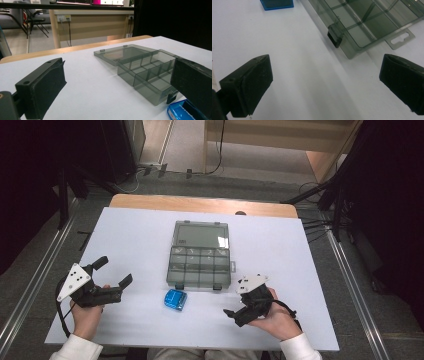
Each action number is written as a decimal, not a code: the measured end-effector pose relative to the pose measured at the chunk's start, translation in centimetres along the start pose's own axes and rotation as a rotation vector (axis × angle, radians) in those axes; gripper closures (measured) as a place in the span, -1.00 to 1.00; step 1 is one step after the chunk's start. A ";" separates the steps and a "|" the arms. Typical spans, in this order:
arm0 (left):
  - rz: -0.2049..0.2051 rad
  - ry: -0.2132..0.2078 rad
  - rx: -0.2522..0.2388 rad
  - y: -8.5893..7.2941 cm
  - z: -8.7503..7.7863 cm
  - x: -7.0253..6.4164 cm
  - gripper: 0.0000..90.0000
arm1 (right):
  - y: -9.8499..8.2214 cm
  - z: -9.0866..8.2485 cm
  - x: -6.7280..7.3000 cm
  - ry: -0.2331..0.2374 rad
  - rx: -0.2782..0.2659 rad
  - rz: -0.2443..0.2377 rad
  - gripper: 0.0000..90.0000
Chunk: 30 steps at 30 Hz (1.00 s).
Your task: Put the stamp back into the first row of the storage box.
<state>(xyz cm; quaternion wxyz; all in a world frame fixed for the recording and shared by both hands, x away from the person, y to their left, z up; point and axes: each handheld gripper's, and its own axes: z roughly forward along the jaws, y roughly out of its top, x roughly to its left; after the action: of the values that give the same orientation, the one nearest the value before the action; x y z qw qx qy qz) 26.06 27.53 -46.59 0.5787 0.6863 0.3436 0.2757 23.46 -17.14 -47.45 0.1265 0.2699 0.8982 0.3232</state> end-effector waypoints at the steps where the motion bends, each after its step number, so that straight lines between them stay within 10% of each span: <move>1: 0.000 0.000 -0.001 0.0 0.0 0.0 -1.00 | 0.0 0.0 0.0 0.000 0.000 0.000 -1.00; 30: -0.022 -0.010 -0.005 -0.1 -0.1 0.2 -1.00 | 6.6 4.6 3.0 0.131 0.137 -0.161 -1.00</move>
<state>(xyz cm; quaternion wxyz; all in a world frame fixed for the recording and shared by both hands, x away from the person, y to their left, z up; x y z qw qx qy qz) 26.10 27.72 -46.66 0.5850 0.6824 0.3475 0.2670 25.47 -8.85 -46.85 0.0743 0.1830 0.9433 0.2668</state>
